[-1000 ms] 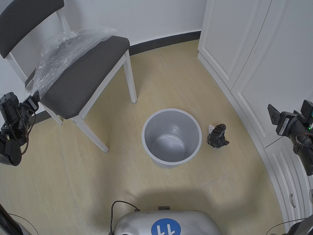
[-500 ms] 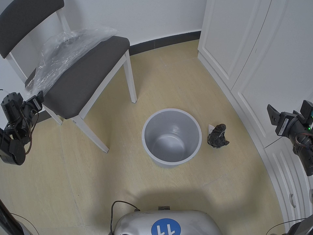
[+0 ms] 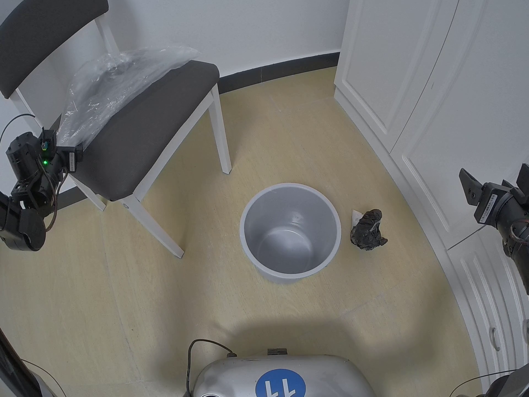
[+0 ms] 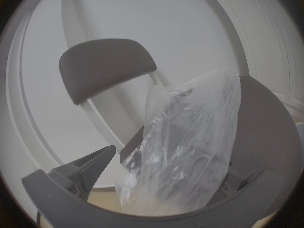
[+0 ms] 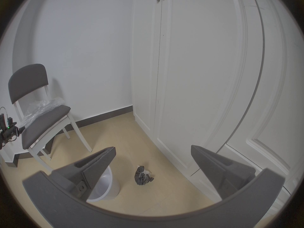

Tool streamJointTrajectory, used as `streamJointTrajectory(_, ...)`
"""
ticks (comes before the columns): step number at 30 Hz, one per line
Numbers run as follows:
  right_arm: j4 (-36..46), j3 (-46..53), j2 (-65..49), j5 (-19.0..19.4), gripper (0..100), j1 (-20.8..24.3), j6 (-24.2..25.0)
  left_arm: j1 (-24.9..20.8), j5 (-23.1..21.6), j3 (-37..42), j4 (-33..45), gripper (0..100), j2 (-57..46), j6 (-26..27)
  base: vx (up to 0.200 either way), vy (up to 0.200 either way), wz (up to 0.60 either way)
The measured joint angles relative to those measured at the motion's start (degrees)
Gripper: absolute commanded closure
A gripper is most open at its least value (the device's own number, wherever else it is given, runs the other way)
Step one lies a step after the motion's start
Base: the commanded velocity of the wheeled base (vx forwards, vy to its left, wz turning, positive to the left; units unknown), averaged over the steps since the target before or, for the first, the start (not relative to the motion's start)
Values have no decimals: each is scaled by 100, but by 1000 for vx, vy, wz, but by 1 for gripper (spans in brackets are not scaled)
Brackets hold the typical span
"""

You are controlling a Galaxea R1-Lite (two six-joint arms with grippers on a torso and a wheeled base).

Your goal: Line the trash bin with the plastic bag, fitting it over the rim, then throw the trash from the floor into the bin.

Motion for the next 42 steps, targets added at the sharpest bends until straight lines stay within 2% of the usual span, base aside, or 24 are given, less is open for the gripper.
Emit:
streamJointTrajectory(9,1,-7,-201,48,0,4,-130,26,15,-510,649,0,-85,1226,0,0,0)
streamJointTrajectory(14,6,0,-328,101,0,4,-235,45,-35,-829,1203,0,-157,1620,0,0,0)
streamJointTrajectory(26,72,28,-669,255,0,0,-395,4,-407,-1143,1953,0,-301,1727,0,0,0)
streamJointTrajectory(32,74,44,-705,252,0,0,-393,2,-434,-1143,1998,0,-328,1734,0,0,0)
streamJointTrajectory(33,74,44,-707,252,0,0,-393,4,-435,-1143,1998,100,-328,1734,0,0,0)
streamJointTrajectory(42,67,66,-730,252,0,0,-477,-57,-446,-967,1948,100,-391,1642,0,0,0)
